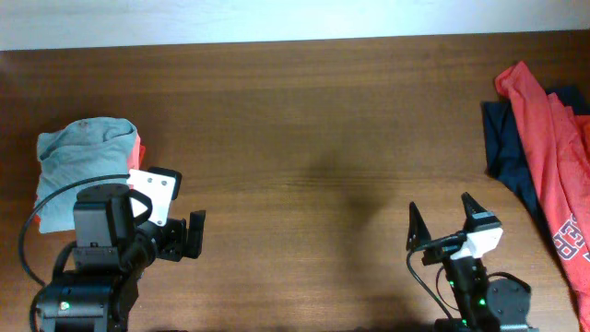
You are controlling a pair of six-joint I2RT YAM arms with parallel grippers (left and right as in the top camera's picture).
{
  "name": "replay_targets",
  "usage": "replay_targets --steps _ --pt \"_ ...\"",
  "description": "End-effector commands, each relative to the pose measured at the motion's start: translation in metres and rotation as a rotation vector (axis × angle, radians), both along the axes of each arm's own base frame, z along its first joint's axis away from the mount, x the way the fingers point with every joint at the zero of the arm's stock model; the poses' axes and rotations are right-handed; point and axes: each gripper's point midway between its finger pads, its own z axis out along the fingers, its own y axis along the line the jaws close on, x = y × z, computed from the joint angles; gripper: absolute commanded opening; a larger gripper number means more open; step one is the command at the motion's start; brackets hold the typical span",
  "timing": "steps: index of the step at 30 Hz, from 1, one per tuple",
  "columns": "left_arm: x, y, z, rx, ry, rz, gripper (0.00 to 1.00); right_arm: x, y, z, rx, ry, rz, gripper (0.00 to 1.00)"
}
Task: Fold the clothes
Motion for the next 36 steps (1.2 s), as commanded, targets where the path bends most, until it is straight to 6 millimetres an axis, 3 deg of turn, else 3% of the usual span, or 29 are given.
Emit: replay_targets --steps 1,4,10,14,36 --pt "-0.001 -0.002 -0.002 0.005 0.001 -0.018 0.99 0.009 0.001 -0.02 0.008 -0.027 0.008 0.99" --pt "-0.001 -0.002 -0.002 0.005 0.001 -0.018 0.99 0.012 0.003 -0.031 0.007 -0.034 0.025 0.99" --pt "-0.001 -0.002 -0.002 0.005 0.001 -0.018 0.99 0.012 0.004 -0.035 0.007 -0.018 0.027 0.99" --pt "-0.001 -0.002 -0.002 0.005 0.001 -0.018 0.99 0.011 0.004 -0.053 0.01 0.055 0.026 0.99" --pt "-0.001 -0.002 -0.002 0.005 0.001 -0.018 0.99 0.012 0.004 -0.053 0.01 0.057 0.026 0.99"
